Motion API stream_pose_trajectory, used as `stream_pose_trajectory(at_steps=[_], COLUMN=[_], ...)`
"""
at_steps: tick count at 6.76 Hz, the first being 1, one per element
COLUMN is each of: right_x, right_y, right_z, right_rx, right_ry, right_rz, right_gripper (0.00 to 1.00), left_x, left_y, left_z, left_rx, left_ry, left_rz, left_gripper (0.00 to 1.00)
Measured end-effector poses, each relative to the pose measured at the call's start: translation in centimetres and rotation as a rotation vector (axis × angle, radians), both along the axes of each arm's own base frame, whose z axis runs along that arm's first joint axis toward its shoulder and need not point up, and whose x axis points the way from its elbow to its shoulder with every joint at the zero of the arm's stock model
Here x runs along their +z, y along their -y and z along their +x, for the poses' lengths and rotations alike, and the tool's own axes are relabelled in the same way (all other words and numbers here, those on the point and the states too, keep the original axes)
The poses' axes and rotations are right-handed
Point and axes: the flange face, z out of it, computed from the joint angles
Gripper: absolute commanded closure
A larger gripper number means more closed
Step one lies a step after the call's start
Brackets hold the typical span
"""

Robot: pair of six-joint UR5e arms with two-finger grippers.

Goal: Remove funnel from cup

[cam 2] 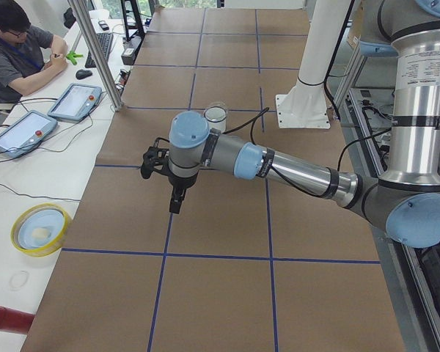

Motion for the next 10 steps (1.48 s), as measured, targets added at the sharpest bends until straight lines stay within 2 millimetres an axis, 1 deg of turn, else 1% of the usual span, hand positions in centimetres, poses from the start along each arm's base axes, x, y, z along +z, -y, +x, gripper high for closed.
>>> stream_pose_trajectory(at_steps=[1, 2, 3, 5, 6, 7, 8, 9, 10], right_x=[0.0, 0.0, 0.0, 0.0, 0.0, 0.0, 0.0, 0.0, 0.0], right_y=[0.0, 0.0, 0.0, 0.0, 0.0, 0.0, 0.0, 0.0, 0.0], right_z=[0.0, 0.0, 0.0, 0.0, 0.0, 0.0, 0.0, 0.0, 0.0], right_rx=[0.000, 0.000, 0.000, 0.000, 0.000, 0.000, 0.000, 0.000, 0.000], right_ry=[0.000, 0.000, 0.000, 0.000, 0.000, 0.000, 0.000, 0.000, 0.000], right_rz=[0.000, 0.000, 0.000, 0.000, 0.000, 0.000, 0.000, 0.000, 0.000], right_gripper=[0.00, 0.00, 0.00, 0.00, 0.00, 0.00, 0.00, 0.00, 0.00], left_x=[-2.1, -4.2, -6.9, -13.3, -17.9, -22.4, -26.0, -28.1, -29.5], left_y=[-0.4, -0.6, -0.4, 1.3, 2.7, 3.4, 3.3, 2.6, 2.1], left_z=[0.5, 2.0, 4.4, 11.3, 15.8, 20.6, 25.3, 29.0, 32.8], left_rx=[-0.004, 0.000, 0.003, -0.001, 0.008, 0.029, 0.054, 0.072, 0.078], left_ry=[0.009, 0.016, 0.012, 0.012, 0.023, 0.041, 0.053, 0.047, 0.033], left_rz=[0.024, 0.043, 0.056, 0.022, -0.027, -0.080, -0.116, -0.140, -0.170], left_gripper=[0.00, 0.00, 0.00, 0.00, 0.00, 0.00, 0.00, 0.00, 0.00])
